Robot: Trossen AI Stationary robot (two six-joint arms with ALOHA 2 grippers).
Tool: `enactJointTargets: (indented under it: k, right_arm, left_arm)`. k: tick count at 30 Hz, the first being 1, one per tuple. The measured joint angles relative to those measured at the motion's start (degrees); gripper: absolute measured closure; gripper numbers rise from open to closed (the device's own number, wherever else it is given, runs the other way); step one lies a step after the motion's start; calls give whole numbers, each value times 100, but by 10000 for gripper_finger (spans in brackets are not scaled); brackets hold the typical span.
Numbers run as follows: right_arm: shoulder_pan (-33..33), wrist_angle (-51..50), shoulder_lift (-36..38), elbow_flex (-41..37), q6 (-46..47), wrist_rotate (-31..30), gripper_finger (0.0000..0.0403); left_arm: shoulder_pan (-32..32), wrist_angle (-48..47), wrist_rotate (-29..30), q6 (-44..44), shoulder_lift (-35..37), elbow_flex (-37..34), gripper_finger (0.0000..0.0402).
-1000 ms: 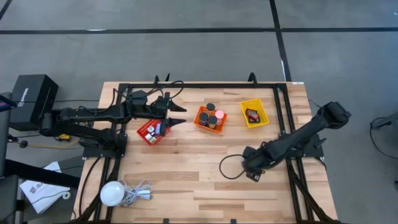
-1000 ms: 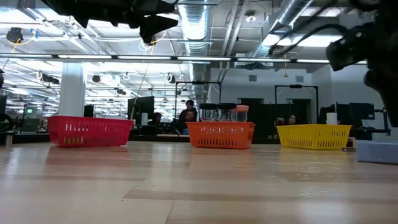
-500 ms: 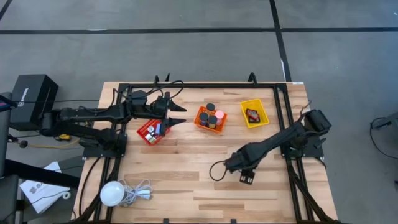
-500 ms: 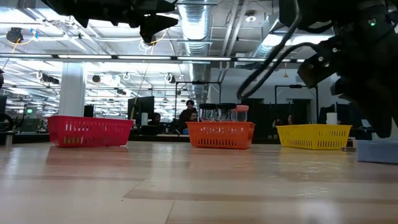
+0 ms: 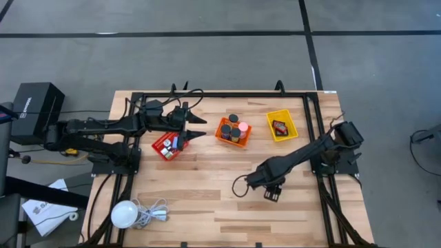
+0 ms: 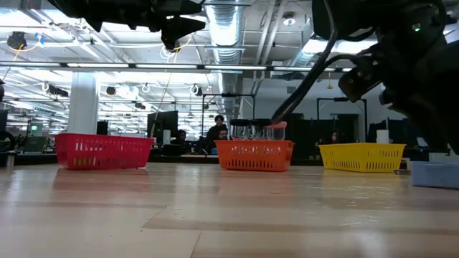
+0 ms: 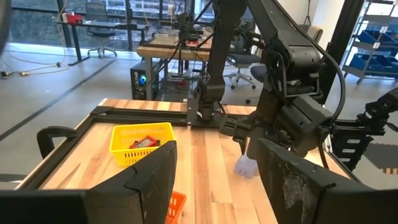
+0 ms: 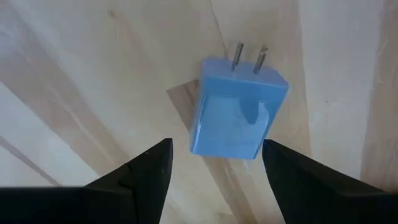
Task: Pick & Place Office items
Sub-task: Put the light blue charger adapter into the red basket
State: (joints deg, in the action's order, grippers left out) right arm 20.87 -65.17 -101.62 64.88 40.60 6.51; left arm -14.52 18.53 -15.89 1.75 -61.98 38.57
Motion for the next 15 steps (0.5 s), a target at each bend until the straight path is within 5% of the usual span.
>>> enactJointTargets:
  k: [15]
  right_arm:
    - [-225, -76, 0, 0, -505, -39, 162]
  left_arm:
    - [0, 4, -1, 69, 0, 0, 188]
